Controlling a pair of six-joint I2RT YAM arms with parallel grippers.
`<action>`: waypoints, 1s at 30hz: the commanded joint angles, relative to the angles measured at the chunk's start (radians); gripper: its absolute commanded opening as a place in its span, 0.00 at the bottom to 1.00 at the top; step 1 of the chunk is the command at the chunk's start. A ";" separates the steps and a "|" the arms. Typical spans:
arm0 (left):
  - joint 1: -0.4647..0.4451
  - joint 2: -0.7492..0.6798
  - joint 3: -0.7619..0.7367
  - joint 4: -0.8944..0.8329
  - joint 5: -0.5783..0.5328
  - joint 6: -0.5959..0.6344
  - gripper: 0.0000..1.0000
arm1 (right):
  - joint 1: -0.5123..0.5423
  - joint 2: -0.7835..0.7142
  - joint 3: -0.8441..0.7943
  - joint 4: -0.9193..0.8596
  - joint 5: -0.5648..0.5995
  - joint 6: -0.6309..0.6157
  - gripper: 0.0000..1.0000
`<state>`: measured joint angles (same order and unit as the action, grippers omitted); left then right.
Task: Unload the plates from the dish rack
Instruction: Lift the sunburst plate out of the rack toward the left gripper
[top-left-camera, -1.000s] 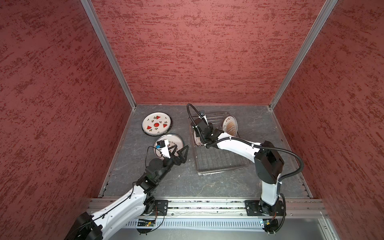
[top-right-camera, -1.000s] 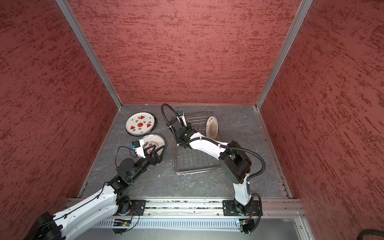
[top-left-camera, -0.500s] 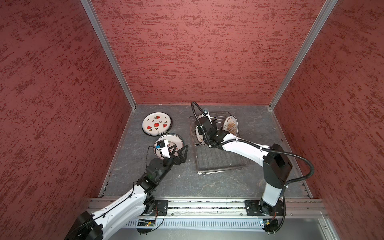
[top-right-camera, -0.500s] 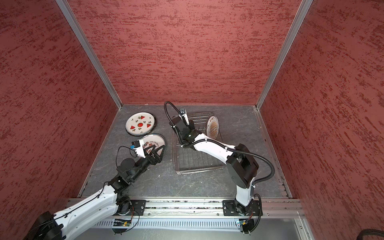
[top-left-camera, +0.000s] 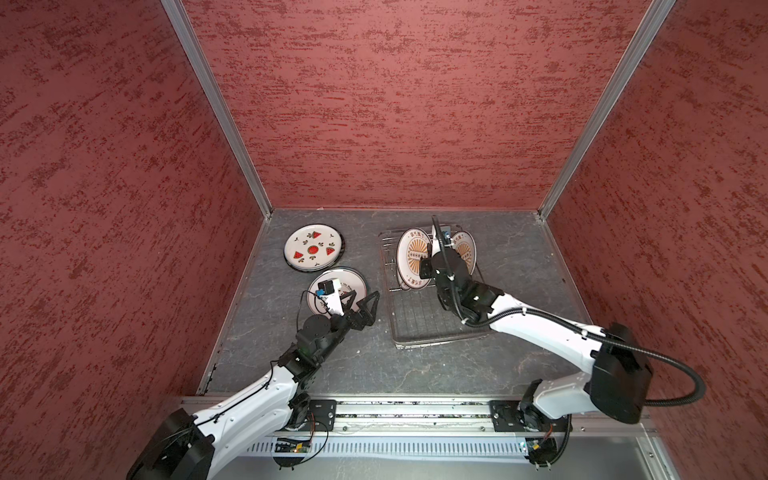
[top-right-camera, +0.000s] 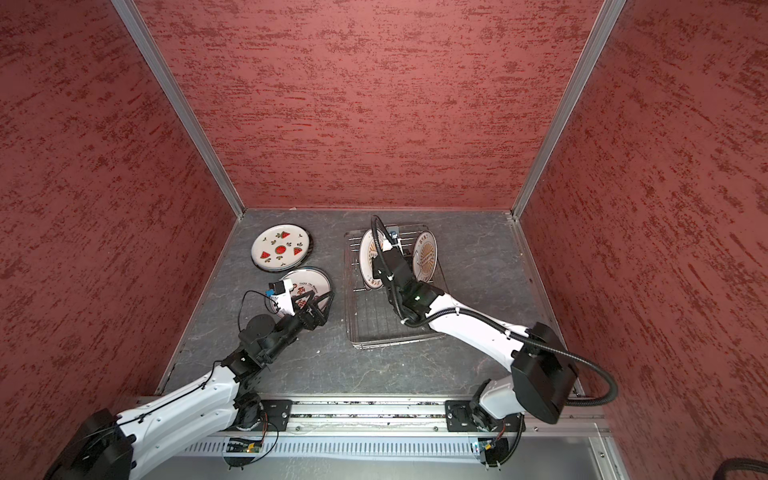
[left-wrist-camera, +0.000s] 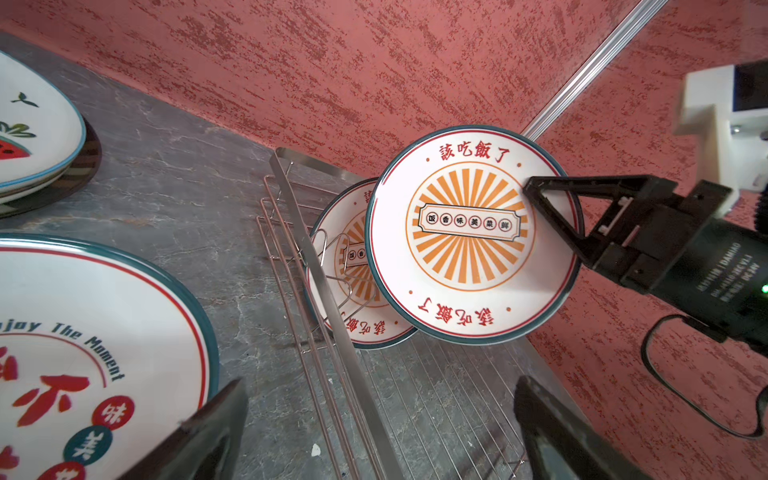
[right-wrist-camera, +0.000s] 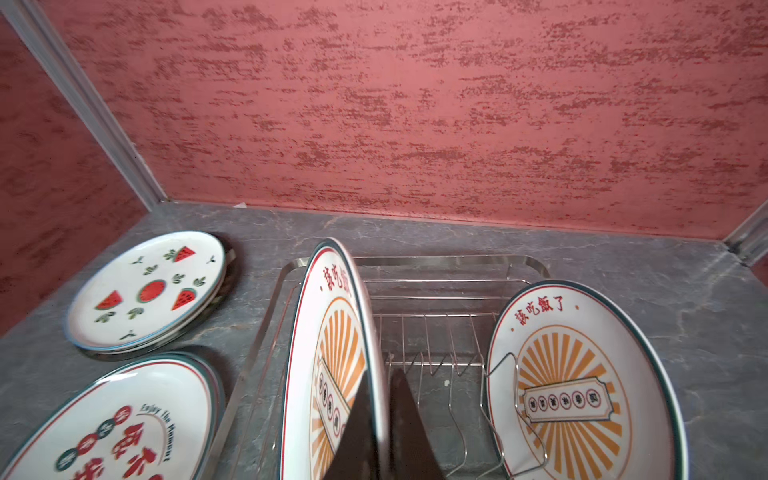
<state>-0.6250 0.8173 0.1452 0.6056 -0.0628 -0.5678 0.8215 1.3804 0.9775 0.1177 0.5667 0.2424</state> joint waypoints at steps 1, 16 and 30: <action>-0.003 0.010 -0.024 0.113 0.055 0.010 0.99 | -0.014 -0.078 -0.043 0.146 -0.161 0.015 0.03; 0.077 -0.064 -0.058 0.222 0.403 -0.026 0.99 | -0.137 -0.315 -0.385 0.586 -0.745 0.192 0.00; 0.048 0.032 -0.084 0.447 0.448 -0.064 0.69 | -0.164 -0.229 -0.511 0.904 -0.916 0.295 0.00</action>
<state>-0.5697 0.8509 0.0669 0.9970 0.3840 -0.6224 0.6628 1.1492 0.4782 0.8677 -0.3290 0.5167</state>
